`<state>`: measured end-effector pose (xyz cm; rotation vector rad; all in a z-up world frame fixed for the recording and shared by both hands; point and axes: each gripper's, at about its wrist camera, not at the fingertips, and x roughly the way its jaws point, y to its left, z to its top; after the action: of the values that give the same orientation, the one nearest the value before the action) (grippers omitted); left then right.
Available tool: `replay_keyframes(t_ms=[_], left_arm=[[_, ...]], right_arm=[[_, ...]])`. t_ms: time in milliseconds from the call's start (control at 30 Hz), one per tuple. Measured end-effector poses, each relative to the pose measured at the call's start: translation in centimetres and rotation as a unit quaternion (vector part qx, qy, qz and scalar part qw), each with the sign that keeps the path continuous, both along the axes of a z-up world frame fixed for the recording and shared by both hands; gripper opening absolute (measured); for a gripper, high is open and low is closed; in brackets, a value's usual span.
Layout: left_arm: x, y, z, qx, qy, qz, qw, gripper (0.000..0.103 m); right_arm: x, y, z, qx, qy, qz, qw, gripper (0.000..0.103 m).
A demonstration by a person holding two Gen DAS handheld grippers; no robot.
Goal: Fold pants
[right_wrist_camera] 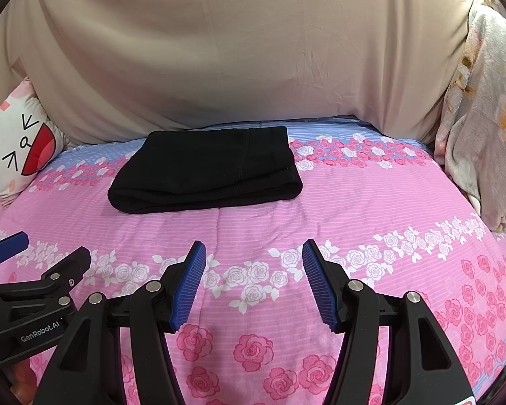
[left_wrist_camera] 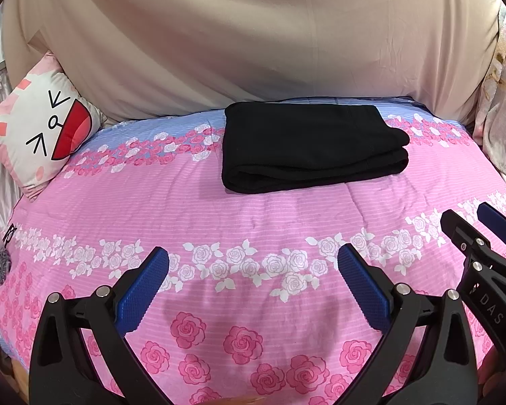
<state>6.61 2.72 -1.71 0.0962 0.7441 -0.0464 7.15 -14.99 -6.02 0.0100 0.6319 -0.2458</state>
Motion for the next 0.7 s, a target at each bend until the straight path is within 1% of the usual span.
replay_keyframes(t_ms=[400, 533, 700], left_arm=[[0.11, 0.1, 0.3, 0.0, -0.002, 0.002, 1.0, 0.098], [0.05, 0.29, 0.72, -0.015, -0.01, 0.0, 0.9998, 0.098], [-0.47, -0.37, 0.96, 0.004, -0.031, -0.004, 0.9995, 0.098]], right_arm=[[0.12, -0.02, 0.07, -0.001, 0.001, 0.001, 1.0, 0.059], [0.15, 0.01, 0.08, -0.002, 0.0, 0.001, 1.0, 0.059], [0.1, 0.03, 0.07, -0.001, 0.0, 0.001, 1.0, 0.059]])
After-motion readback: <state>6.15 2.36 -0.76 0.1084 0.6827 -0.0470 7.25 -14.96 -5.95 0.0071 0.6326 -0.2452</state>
